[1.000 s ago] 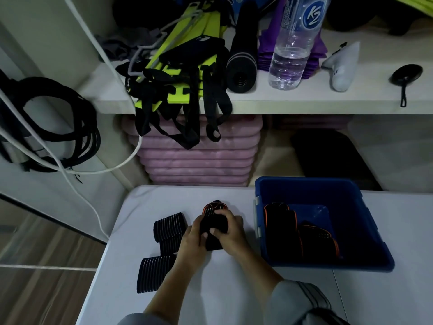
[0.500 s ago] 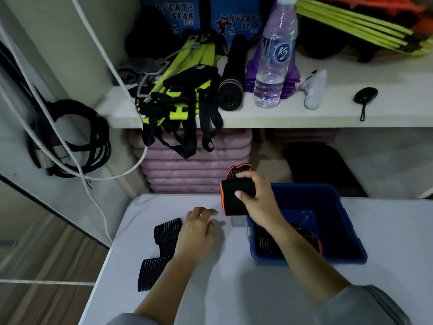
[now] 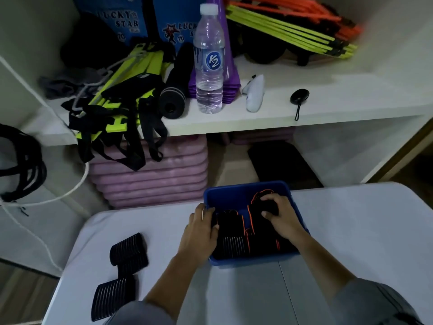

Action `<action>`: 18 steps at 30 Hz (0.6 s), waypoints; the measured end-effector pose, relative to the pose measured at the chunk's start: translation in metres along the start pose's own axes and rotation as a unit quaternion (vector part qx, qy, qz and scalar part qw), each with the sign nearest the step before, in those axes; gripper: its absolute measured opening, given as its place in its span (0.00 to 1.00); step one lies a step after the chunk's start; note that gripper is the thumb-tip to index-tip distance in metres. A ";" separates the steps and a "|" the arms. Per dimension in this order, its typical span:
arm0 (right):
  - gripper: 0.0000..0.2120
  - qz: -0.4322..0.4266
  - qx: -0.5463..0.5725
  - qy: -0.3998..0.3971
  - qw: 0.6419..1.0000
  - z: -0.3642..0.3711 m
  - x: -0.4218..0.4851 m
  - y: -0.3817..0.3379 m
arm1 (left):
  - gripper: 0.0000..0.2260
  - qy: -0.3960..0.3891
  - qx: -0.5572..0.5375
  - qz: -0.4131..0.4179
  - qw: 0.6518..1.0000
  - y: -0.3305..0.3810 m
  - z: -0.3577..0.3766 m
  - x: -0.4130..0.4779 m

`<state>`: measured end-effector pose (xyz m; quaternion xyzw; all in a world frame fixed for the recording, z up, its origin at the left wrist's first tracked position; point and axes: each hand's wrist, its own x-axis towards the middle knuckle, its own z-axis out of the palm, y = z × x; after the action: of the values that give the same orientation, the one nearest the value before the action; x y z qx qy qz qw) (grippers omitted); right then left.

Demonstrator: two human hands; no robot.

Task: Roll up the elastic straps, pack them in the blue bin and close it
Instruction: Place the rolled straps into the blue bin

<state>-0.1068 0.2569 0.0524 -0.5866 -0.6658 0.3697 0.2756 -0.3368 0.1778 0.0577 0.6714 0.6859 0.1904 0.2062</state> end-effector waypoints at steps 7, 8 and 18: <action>0.16 0.005 0.063 0.010 0.998 0.016 0.025 0.019 | 0.22 0.006 -0.003 0.000 1.000 -0.005 0.007 0.001; 0.15 0.011 0.081 0.016 0.996 0.016 0.027 0.020 | 0.22 0.006 -0.003 0.000 1.000 -0.005 0.007 0.001; 0.14 0.053 0.057 -0.013 0.997 0.023 0.031 0.027 | 0.21 0.013 -0.024 0.001 1.000 -0.008 0.013 -0.001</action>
<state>-0.1142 0.2843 0.0149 -0.5992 -0.6152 0.4290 0.2802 -0.3364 0.1763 0.0421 0.6644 0.6831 0.2158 0.2131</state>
